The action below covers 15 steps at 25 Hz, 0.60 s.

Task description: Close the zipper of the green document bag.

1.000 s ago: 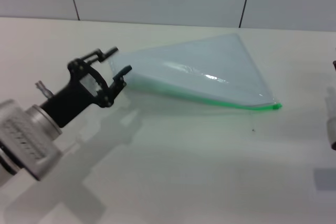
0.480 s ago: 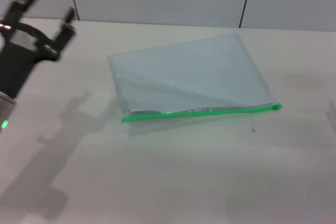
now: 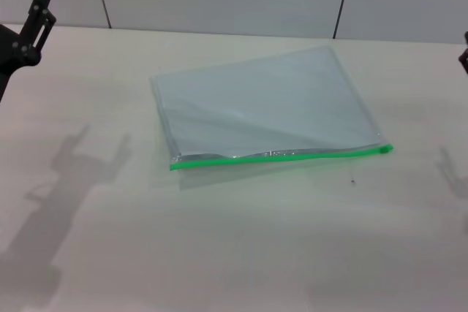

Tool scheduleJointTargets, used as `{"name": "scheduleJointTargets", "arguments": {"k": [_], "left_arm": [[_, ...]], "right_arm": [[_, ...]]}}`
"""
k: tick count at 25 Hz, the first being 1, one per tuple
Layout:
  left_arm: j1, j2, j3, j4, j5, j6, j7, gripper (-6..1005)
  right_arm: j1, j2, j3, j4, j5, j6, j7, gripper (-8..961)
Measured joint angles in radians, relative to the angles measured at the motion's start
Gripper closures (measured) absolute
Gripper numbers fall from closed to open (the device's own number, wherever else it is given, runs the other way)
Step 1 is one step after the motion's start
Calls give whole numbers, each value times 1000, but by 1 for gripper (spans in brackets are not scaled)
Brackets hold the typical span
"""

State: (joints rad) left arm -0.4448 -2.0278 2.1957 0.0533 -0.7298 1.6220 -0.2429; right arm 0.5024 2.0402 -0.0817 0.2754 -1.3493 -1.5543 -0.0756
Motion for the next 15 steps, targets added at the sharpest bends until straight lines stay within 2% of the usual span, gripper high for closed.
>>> {"name": "scheduleJointTargets", "arguments": {"k": [15], "left_arm": [[11,0,9,0,5,21,-9,256]], "right_arm": [[1,1,-6,2,1,4,2,81]]}}
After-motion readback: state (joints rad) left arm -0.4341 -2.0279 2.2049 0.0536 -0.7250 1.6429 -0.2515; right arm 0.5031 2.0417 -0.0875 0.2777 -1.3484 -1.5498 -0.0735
